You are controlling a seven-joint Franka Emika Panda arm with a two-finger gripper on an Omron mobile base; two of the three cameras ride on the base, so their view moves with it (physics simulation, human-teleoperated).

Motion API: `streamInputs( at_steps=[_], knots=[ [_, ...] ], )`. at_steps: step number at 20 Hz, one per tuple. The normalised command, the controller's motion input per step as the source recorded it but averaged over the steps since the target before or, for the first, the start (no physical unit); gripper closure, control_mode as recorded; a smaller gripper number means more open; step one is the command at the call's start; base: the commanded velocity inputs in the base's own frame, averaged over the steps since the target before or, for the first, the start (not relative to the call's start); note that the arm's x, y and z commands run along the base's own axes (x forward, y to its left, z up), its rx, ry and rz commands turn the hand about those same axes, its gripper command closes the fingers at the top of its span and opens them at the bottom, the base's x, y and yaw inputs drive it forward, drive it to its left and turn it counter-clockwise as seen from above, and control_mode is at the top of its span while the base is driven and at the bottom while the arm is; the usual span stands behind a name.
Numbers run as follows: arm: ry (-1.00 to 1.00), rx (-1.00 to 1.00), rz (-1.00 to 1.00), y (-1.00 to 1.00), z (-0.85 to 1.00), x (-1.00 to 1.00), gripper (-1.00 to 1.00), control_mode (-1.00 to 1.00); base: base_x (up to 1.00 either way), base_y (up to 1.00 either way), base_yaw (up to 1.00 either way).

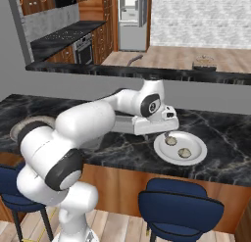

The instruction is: Place two dumplings into each of the tupperware containers and then place the containers in the fridge.

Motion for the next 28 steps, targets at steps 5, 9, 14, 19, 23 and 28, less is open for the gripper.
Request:
streamInputs(
  at_steps=[5, 9, 14, 19, 23, 28],
  knots=[
    [0.07, 0.04, 0.00, -0.25, -0.32, 0.38, -1.00, -1.00, 0.00, 0.00, 0.00],
    [0.05, 0.04, 0.00, -0.11, -0.26, 0.49, -1.00, -1.00, 0.00, 0.00, 0.00],
    [0.02, 0.06, 0.00, -0.07, -0.27, 0.51, -1.00, -1.00, 0.00, 0.00, 0.00],
    [0.00, 0.06, 0.00, -0.19, -0.33, 0.39, -1.00, -1.00, 0.00, 0.00, 0.00],
    [0.00, 0.04, 0.00, -0.22, -0.23, 0.41, -1.00, -1.00, 0.00, 0.00, 0.00],
    [0.02, 0.00, 0.00, -0.10, -0.16, 0.38, -1.00, -1.00, 0.00, 0.00, 0.00]
  ],
)
